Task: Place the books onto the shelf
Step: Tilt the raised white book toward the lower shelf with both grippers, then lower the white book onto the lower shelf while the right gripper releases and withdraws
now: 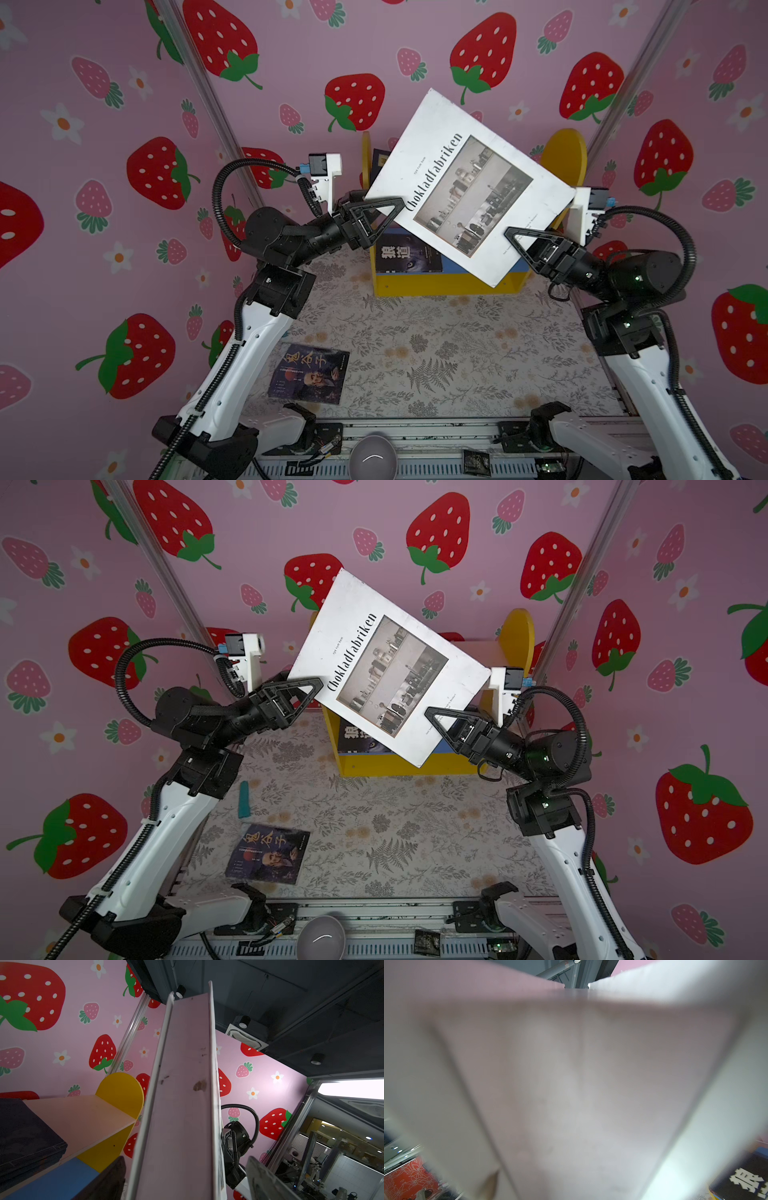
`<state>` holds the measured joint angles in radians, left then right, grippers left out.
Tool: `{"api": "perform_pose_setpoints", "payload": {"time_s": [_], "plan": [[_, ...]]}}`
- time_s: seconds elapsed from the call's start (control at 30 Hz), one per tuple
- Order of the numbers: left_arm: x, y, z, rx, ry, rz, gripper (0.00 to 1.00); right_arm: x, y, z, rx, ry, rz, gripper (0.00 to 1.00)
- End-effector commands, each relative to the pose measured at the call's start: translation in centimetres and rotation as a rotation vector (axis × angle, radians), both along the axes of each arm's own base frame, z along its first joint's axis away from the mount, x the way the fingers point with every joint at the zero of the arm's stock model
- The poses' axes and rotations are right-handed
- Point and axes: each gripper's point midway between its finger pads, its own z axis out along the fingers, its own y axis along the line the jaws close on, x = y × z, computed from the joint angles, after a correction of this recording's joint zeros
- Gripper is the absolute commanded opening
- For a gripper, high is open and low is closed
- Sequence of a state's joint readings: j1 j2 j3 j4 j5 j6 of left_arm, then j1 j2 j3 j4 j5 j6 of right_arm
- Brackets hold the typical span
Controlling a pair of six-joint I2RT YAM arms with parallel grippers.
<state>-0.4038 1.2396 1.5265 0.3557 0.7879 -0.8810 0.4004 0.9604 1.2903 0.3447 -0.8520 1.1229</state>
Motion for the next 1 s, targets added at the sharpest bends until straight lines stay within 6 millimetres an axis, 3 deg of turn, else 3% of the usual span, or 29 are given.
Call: {"api": "perform_pose_setpoints", "payload": {"time_s": [0.0, 0.2, 0.27, 0.53, 0.6, 0.7, 0.73, 0.8, 0.87, 0.97], "plan": [[-1.1, 0.6, 2.0, -0.080, -0.060, -0.025, 0.83, -0.9, -0.4, 1.4, 0.036, -0.050, 0.018, 0.34], [-0.9, 0.4, 2.2, -0.104, -0.051, -0.038, 0.63, 0.7, 0.0, 0.7, 0.034, -0.010, 0.022, 0.34], [-0.7, 0.3, 2.1, -0.109, -0.043, -0.033, 0.61, 1.1, 0.0, 0.4, 0.036, -0.004, 0.017, 0.35], [1.4, 0.1, 0.3, -0.133, 0.090, 0.016, 0.33, 2.7, -0.7, -1.0, 0.036, 0.024, -0.049, 0.39], [1.8, 0.1, -0.5, -0.145, 0.132, 0.035, 0.26, 2.9, -0.9, -1.7, 0.037, 0.046, -0.061, 0.50], [2.1, -0.1, -2.5, -0.169, 0.211, 0.065, 0.21, 3.6, -1.7, -3.6, 0.037, 0.101, -0.113, 0.83], [2.0, -0.1, -3.4, -0.178, 0.236, 0.077, 0.20, 3.6, -2.2, -4.2, 0.040, 0.114, -0.138, 0.89], [1.9, 0.3, -5.4, -0.207, 0.297, 0.124, 0.18, 4.3, -3.3, -6.0, 0.026, 0.158, -0.222, 0.98], [1.6, 1.0, -7.7, -0.229, 0.358, 0.189, 0.17, 5.4, -4.9, -8.0, -0.007, 0.184, -0.371, 1.00], [0.7, 2.1, -11.8, -0.256, 0.447, 0.280, 0.16, 7.1, -8.9, -11.1, -0.096, 0.247, -0.690, 1.00]]}}
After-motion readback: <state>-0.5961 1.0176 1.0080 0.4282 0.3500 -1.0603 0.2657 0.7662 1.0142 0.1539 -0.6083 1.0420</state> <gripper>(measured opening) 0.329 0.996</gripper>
